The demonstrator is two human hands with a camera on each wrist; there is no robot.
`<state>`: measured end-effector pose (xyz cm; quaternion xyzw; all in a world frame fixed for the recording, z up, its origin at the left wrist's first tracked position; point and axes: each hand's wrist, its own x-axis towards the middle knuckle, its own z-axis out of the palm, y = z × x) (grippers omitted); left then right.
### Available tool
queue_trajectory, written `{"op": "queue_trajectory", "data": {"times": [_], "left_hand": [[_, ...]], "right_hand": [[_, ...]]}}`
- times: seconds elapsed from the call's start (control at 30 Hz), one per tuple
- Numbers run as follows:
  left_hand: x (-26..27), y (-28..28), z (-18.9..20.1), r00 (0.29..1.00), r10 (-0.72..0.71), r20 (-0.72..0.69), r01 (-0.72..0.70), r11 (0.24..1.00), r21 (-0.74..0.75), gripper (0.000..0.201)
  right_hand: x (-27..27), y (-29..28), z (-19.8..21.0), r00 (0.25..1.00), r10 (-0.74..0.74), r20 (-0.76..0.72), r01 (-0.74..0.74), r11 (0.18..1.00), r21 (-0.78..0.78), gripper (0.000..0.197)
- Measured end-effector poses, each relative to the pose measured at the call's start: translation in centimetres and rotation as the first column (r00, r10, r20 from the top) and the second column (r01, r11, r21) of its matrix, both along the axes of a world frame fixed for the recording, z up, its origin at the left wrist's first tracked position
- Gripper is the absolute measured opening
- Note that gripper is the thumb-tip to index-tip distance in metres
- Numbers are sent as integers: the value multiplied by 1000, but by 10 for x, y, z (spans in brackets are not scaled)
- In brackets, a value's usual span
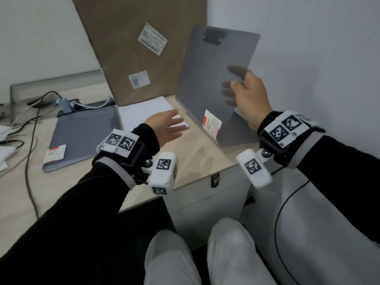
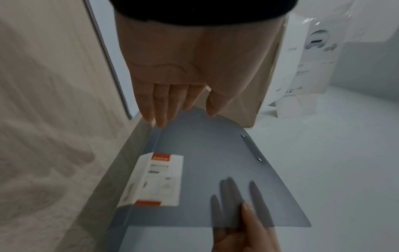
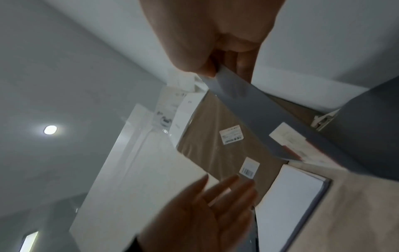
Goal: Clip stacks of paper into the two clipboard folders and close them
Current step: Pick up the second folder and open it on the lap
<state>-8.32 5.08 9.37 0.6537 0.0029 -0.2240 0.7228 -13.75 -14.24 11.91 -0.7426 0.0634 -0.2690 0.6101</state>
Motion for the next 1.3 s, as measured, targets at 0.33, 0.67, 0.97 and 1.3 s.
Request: {"op": "queue_trajectory", "data": {"times": [0.33,0.67,0.97,1.3], "left_hand": [[-31,109,20,996,70,-52,-76,988,-134,59],[-37,147,-36,965,-2,-261,2,1000,0,30],[-42,164,-83,959,100,-264,-93,995,40,37],[-70,178,-86,928,-175,-328,291,891,348,23]], "right_hand": [[-47,106,-29,947,263,-185,-321,729,-604,43],[-45,130,-75,590,374,-715,-805,332,-491,63],[-5,68,-95,523,24,-852,-778,420,-466,77],[-19,66,-108,494,-19,-869,-819,326,-472,87]]}}
